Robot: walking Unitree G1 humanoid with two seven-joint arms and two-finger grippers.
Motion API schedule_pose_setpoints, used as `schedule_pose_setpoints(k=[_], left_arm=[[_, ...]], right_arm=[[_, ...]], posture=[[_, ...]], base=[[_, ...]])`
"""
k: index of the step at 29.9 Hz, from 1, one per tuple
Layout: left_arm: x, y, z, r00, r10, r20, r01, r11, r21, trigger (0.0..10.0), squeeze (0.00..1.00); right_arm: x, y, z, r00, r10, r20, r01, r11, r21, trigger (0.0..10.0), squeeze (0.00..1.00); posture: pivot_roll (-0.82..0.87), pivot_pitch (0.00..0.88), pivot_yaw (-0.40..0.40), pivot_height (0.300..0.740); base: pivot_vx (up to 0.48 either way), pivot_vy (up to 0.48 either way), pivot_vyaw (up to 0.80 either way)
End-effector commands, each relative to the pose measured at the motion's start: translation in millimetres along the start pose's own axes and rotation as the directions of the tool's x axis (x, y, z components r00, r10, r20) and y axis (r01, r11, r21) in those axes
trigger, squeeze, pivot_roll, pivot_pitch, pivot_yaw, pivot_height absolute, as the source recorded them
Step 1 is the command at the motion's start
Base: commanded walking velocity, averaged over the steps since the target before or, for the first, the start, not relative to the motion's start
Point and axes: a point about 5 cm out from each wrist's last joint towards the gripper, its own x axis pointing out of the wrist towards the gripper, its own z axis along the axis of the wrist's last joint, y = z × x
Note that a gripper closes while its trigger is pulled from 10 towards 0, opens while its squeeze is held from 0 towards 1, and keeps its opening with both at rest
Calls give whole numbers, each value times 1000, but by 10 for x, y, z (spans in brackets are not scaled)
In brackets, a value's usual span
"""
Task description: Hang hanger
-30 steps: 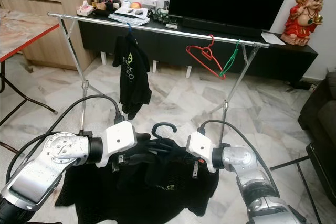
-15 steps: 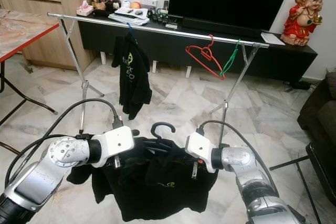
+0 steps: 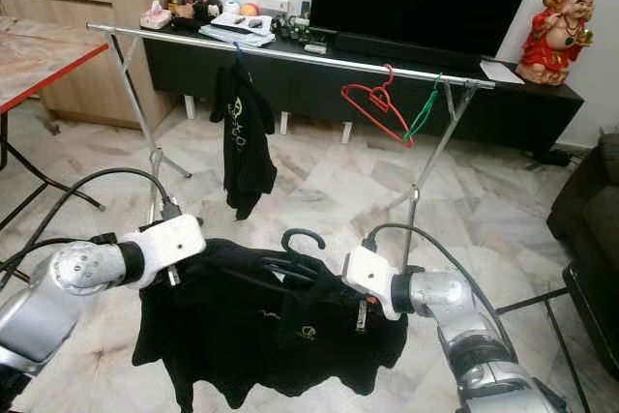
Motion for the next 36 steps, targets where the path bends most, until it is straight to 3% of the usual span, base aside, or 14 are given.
schedule_pose_setpoints(k=[1,6,8,10,11,15,16,18,19,22,36], left_arm=[[-78,46,-23,1000,4,2,-4,1000,-3,10000,0],[-212,65,-60,999,-33,5,33,998,-51,10000,0],[-311,95,60,993,-54,106,66,992,-112,10000,0],[-338,114,96,989,-52,137,69,989,-128,10000,0],[-393,187,171,978,-26,208,62,983,-171,10000,0],[-430,224,232,963,-16,271,77,974,-215,10000,0],[-415,138,311,939,-78,334,165,956,-242,10000,0],[-392,73,346,927,-116,358,212,946,-244,10000,0],[-294,-72,375,916,-178,359,272,934,-231,10000,0],[-175,-203,383,912,-225,342,309,927,-214,10000,0],[141,-412,711,856,-267,444,389,897,-210,10000,0]], right_arm=[[-64,-20,-24,1000,-1,-31,1,1000,-21,0,0],[-85,2,-64,999,8,-52,-9,1000,-21,0,0],[-88,5,-73,998,8,-57,-9,1000,-19,0,0],[-87,5,-73,998,8,-58,-9,1000,-19,0,0],[-82,2,-70,998,6,-58,-7,1000,-19,0,0],[-75,-1,-66,998,3,-59,-5,1000,-20,0,0],[-55,-4,-53,999,-2,-52,1,1000,-22,0,0],[-45,-5,-45,999,-3,-48,2,1000,-23,0,0],[-18,-21,-7,1000,-13,-27,12,1000,-24,0,0],[14,-44,49,1000,-21,0,21,999,-30,0,0],[124,-88,207,998,-18,54,21,998,-58,0,0]], posture=[[164,0,-140,740],[163,0,-142,740],[163,0,-142,740],[163,0,-142,740],[164,0,-143,740],[166,0,-143,740],[170,0,-144,740],[170,0,-144,740],[170,0,-144,740],[166,0,-145,740],[168,0,-150,740]], base=[[0,0,0],[0,0,0],[0,0,0],[0,0,0],[0,0,0],[0,0,0],[0,0,0],[0,0,0],[0,0,0],[0,0,0],[0,0,0]])
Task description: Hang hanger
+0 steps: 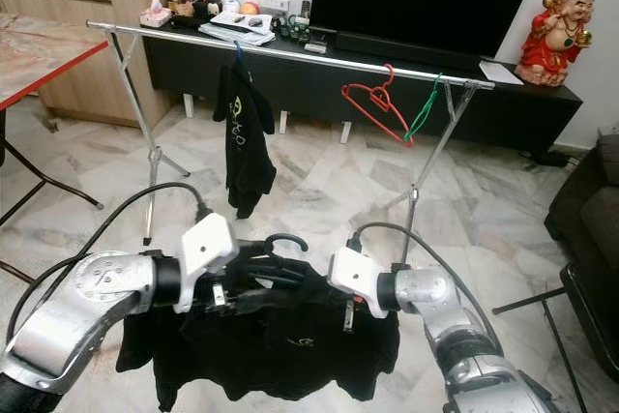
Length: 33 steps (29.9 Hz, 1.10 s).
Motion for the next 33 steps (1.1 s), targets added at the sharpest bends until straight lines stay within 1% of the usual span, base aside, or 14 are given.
schedule_pose_setpoints(k=[1,3,5,6,8,9,10,11,12,22,27,31,33], left_arm=[[92,-29,21,1000,-21,-15,21,1000,16,10000,0],[129,-43,29,1000,-29,-12,29,999,18,10000,0],[211,-73,15,998,-46,-37,47,998,39,10000,0],[211,-73,15,998,-46,-37,47,998,39,10000,0],[250,-70,-30,997,-34,-75,38,997,64,10000,0],[261,-64,-34,997,-26,-77,31,997,68,10000,0],[279,-33,-12,998,1,-59,3,998,65,4471,0],[284,-20,-1,999,12,-52,-8,998,61,4471,0],[285,1,16,999,23,-44,-21,998,59,0,0],[242,60,6,997,47,-59,-43,997,71,0,0],[157,76,-52,993,35,-113,-25,996,88,0,0],[144,91,-85,990,43,-135,-31,995,97,0,0],[148,92,-77,991,46,-128,-34,995,92,0,0]], right_arm=[[-21,-89,107,999,-33,40,35,999,-30,0,0],[-12,-88,115,999,-31,42,32,999,-32,0,0],[6,-89,129,999,-29,45,30,999,-34,0,0],[6,-89,129,999,-29,45,30,999,-34,0,0],[14,-88,136,999,-24,47,26,999,-38,0,0],[14,-87,137,999,-23,47,25,999,-39,0,0],[15,-88,140,999,-23,48,25,999,-41,0,0],[16,-89,142,999,-23,49,25,999,-41,0,0],[17,-89,142,999,-23,49,25,999,-41,0,0],[15,-85,132,999,-24,44,26,999,-40,0,0],[-5,-93,120,999,-32,38,33,999,-38,0,0],[-9,-98,121,999,-34,36,36,999,-38,0,0],[-8,-97,121,999,-34,37,35,999,-37,0,0]], posture=[[168,0,-150,740],[166,0,-151,740],[167,0,-150,740],[167,0,-150,740],[167,0,-151,740],[166,0,-151,740],[166,0,-150,740],[166,0,-150,740],[167,0,-151,740],[170,0,-151,740],[172,0,-151,740],[172,0,-151,740],[172,0,-152,740]], base=[[0,0,0],[0,0,0],[0,0,0],[0,0,0],[0,0,0],[0,0,0],[0,0,0],[0,0,0],[0,0,0],[0,0,0],[0,0,0],[0,0,0],[0,0,0]])
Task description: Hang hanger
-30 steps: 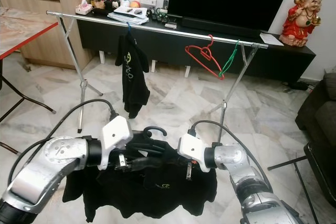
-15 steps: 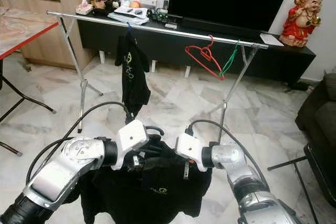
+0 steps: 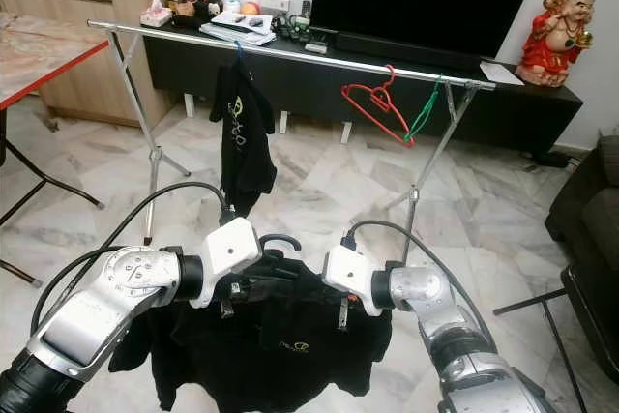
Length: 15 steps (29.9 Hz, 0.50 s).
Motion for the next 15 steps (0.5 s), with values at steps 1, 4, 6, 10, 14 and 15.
schedule_pose_setpoints(k=[1,4,6,10,14,15], left_arm=[[9,5,13,1000,-2,4,2,1000,13,0,0],[16,0,25,1000,-8,9,7,1000,11,0,0],[23,-10,23,1000,-13,8,13,1000,11,0,0],[24,-32,7,1000,-29,-7,29,999,18,0,0],[2,-24,-45,998,-31,-61,34,998,48,0,0],[-1,-25,-55,997,-34,-70,38,998,53,0,0]], right_arm=[[-58,-96,78,999,-40,23,41,999,-30,0,0],[-55,-93,77,999,-37,22,38,999,-30,0,0],[-53,-93,78,999,-38,23,38,999,-29,0,0],[-52,-92,77,999,-40,24,41,999,-28,0,0],[-53,-96,79,999,-41,24,42,999,-28,0,0],[-53,-96,79,999,-42,24,43,999,-27,0,0]], posture=[[172,0,-152,740],[173,0,-153,740],[172,0,-151,740],[173,0,-151,740],[171,0,-150,740],[171,0,-150,740]], base=[[0,0,0],[0,0,0],[0,0,0],[0,0,0],[0,0,0],[0,0,0]])
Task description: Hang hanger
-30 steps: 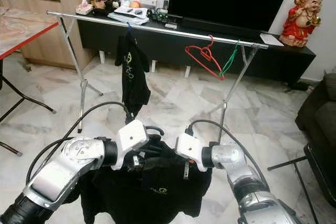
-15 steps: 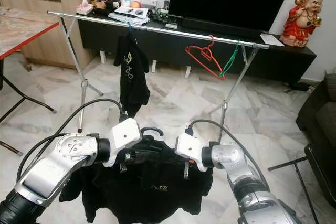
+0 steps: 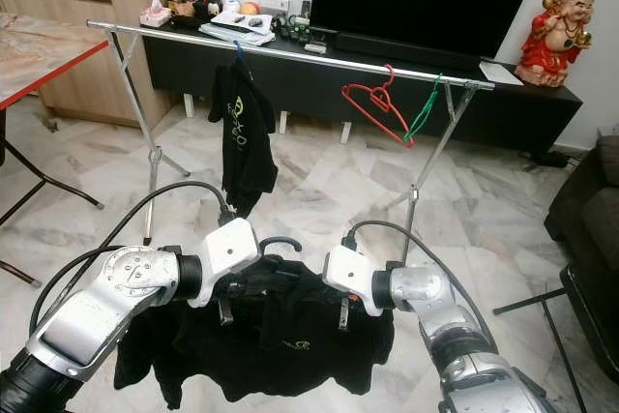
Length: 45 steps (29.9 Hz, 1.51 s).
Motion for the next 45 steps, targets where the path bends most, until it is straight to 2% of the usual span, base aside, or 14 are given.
schedule_pose_setpoints(k=[1,23,24,25,32,33,41,45], left_arm=[[11,-13,-34,999,-13,-47,14,999,31,0,0],[22,-5,-24,999,5,-38,-4,999,33,0,0],[20,-6,-27,999,6,-37,-5,1000,30,0,0],[21,-13,-31,999,3,-38,-2,1000,26,0,0],[20,-16,-46,999,1,-41,-1,1000,21,0,0],[18,-10,-54,999,5,-43,-4,1000,18,0,0],[14,-13,-75,999,11,-43,-10,1000,8,0,0],[13,-42,-149,998,8,-66,-8,1000,-8,0,0]], right_arm=[[-53,-99,85,999,-43,28,44,999,-27,0,0],[-40,-115,105,998,-53,25,54,998,-37,0,0],[-39,-117,105,998,-54,22,54,998,-38,902,0],[-38,-127,104,998,-66,17,67,997,-36,10000,0],[-28,-130,101,998,-69,16,69,998,-15,10000,0],[-25,-134,106,997,-69,19,69,998,-7,10000,1000],[-15,-138,131,998,-62,30,62,998,-13,10000,1000],[-1,-142,162,998,-45,36,46,999,-25,10000,1000]], posture=[[171,0,-150,740],[172,0,-148,740],[172,0,-148,740],[172,0,-148,740],[169,0,-140,740],[166,0,-137,740],[167,0,-130,740],[167,0,-125,740]], base=[[0,0,0],[0,0,0],[0,0,0],[0,0,0],[0,0,0],[0,0,0],[0,0,0],[0,0,0]])
